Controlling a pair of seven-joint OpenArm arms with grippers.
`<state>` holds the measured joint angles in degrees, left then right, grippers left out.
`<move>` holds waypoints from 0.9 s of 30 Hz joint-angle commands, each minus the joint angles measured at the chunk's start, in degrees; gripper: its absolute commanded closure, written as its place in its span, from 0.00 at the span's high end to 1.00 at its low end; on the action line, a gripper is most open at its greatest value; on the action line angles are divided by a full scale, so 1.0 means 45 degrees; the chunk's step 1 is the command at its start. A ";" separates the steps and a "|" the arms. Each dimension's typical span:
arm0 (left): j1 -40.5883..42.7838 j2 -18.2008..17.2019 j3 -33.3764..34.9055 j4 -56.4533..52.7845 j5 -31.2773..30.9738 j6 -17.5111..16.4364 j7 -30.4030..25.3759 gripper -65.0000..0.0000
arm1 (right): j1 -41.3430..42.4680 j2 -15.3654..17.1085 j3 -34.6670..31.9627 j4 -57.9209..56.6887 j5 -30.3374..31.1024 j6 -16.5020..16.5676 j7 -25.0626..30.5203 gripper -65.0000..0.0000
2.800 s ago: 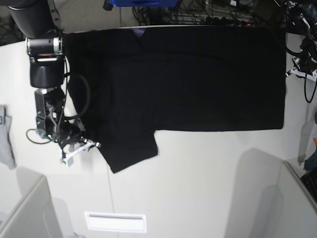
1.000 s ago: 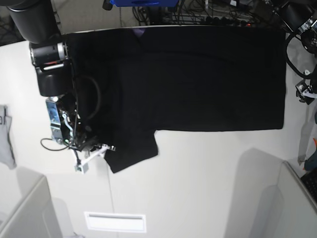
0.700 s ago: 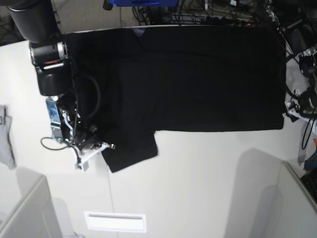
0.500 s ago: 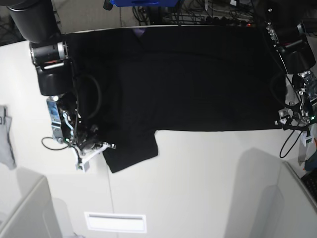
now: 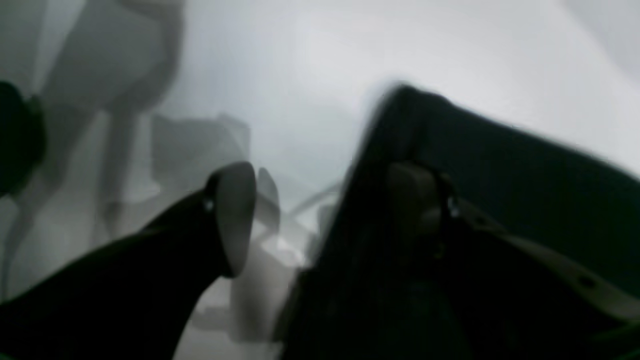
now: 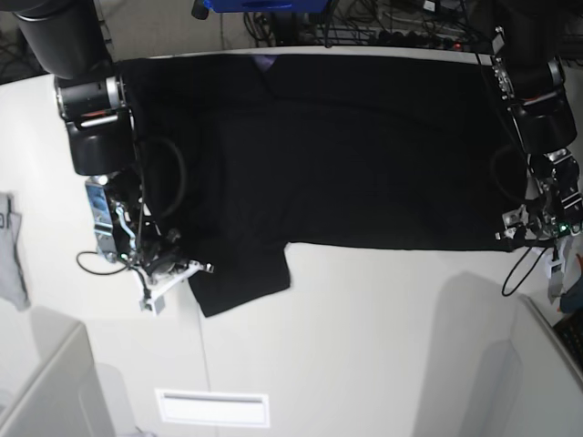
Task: Fold the T-shirt properly
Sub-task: 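Grasp the opposite hem corner with the left gripper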
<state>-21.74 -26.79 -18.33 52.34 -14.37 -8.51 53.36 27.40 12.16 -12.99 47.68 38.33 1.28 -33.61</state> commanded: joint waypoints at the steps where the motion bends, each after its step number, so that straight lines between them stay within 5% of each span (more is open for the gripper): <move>1: -0.0220 -0.0289 -0.0098 0.0550 0.0019 0.0046 0.0088 0.60 | 0.0251 0.0061 0.0026 0.0120 -0.0087 -0.0079 -0.0220 0.00; 7: 0.0015 -0.0289 -0.1270 0.1723 0.0019 0.0046 0.0498 0.60 | 0.0271 0.0061 0.0026 0.0120 -0.0087 -0.0079 -0.0220 0.00; 24: -0.1196 0.0238 -0.1173 0.0277 0.0136 0.0046 -0.0205 0.61 | 0.0271 0.0042 0.0026 0.0120 -0.0087 -0.0079 -0.0220 0.00; 27: -0.1470 0.0219 -0.0196 -0.0524 0.0097 0.0046 -0.0440 0.61 | 0.0271 0.0042 0.0026 0.0120 -0.0087 -0.0079 -0.0220 0.00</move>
<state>-26.41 -24.91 -19.05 48.97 -13.67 -8.16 52.45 27.44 12.14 -12.99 47.68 38.50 1.26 -33.61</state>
